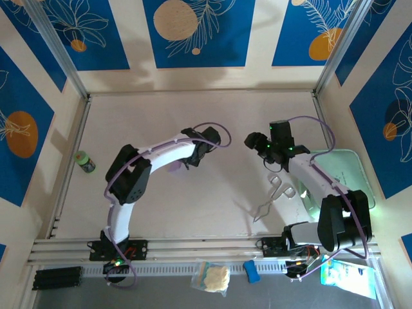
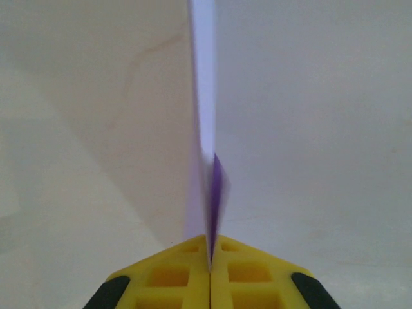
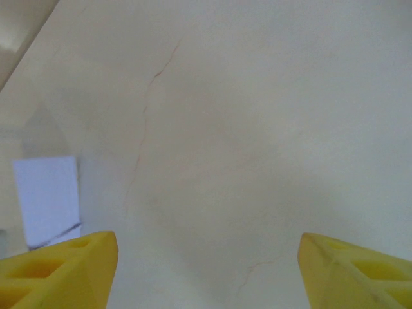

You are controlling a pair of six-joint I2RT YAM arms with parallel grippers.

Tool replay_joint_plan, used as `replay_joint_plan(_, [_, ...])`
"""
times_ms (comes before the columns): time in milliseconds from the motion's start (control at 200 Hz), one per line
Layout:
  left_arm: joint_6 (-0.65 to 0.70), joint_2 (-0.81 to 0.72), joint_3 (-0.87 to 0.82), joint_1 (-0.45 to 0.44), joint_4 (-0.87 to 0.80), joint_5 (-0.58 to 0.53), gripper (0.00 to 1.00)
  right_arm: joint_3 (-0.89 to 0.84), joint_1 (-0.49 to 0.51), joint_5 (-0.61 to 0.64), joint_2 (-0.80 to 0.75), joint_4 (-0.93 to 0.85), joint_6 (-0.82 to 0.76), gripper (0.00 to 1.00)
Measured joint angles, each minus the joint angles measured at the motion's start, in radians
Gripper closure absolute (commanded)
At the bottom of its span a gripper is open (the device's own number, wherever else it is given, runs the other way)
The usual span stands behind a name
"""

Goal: Fold a paper plane with a square sheet of paper (pick it up from the middle)
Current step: Turn over the paper at the center of the table.

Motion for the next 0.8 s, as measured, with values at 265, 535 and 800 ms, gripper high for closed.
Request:
replay_joint_plan(265, [-0.061,-0.014,-0.031,0.012,0.133,0.272,0.58,0.002,-0.037,-0.01,-0.029,-0.04,-0.014,0.27])
replay_joint_plan(535, [-0.138,-0.251,-0.284,0.144,0.356,0.574,0.39,0.043,0.032,-0.063,0.052,-0.05,-0.018,0.29])
replay_joint_plan(800, [-0.243,-0.561,-0.565,0.356,0.556,0.71,0.17,0.164,0.27,-0.103,0.272,0.0,0.031,0.39])
